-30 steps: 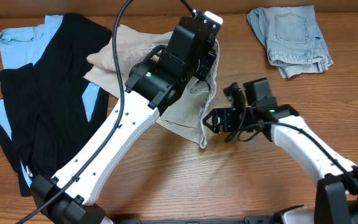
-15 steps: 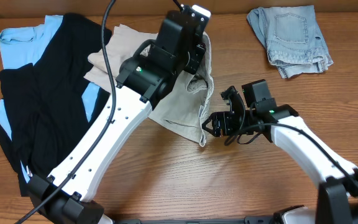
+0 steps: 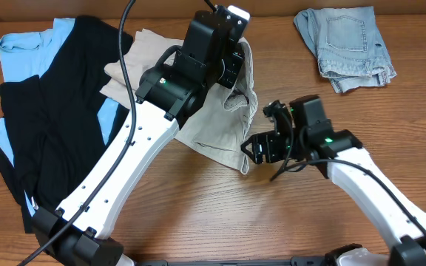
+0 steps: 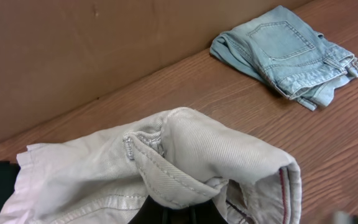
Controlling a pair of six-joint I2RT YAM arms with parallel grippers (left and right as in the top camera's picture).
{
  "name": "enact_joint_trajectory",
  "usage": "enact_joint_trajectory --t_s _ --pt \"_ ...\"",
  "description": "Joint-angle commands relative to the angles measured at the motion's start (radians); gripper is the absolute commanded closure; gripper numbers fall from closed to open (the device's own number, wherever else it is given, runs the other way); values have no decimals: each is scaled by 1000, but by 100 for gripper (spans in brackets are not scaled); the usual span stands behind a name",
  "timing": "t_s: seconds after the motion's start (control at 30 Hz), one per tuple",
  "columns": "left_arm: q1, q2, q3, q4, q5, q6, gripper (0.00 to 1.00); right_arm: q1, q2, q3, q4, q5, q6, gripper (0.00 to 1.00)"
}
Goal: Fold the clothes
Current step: 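Hold the waistband corners with both grippers and spread the shorts flat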
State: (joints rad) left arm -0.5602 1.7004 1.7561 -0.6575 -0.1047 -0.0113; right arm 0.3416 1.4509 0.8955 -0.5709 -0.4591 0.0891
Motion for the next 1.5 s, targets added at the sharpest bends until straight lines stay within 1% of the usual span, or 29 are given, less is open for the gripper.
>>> enact_joint_trajectory --t_s 0.0,0.1,0.17,0.3,0.37,0.4,0.43,0.53,0.57,0.63,0.73,0.9,0.97,1.07,1.23,1.37,1.47 --pt "5 -6 35 18 19 -31 96 49 46 -6 33 39 -11 18" --pt "6 -6 35 15 20 -31 96 83 68 -6 46 124 -10 18" --pt "6 -6 35 12 21 -31 96 96 85 -6 46 180 -6 21" --pt "5 -6 35 8 21 -31 96 97 128 -7 47 233 16 29" --pt "5 -6 35 6 21 -31 96 97 141 -7 52 235 16 37" --pt "6 -6 35 3 21 -31 96 97 147 -7 58 235 19 49" --pt "5 -6 35 1 20 -31 96 97 148 -7 59 235 20 58" --pt "6 -12 36 -3 19 -30 96 97 147 -7 64 266 80 91" --pt "6 -15 37 -4 18 -30 96 95 146 -6 64 269 98 94" --pt "6 -29 47 -9 7 -30 96 86 135 -2 60 268 126 96" --pt "6 -58 80 -40 -34 -25 96 63 93 28 14 269 125 96" --pt "6 -131 178 -145 -172 -10 96 -28 -43 179 -162 306 114 96" --pt "5 -174 219 -179 -230 10 96 -79 -100 280 -253 319 68 96" --pt "5 -248 266 -201 -273 64 96 -169 -167 475 -389 332 13 96" --pt "5 -391 303 -202 -273 105 96 -279 -219 824 -583 332 -44 96" --pt "5 -536 304 -229 -273 105 96 -299 -245 1055 -706 336 -45 96" --pt "5 -618 304 -265 -273 101 96 -299 -267 1167 -778 336 -45 96"
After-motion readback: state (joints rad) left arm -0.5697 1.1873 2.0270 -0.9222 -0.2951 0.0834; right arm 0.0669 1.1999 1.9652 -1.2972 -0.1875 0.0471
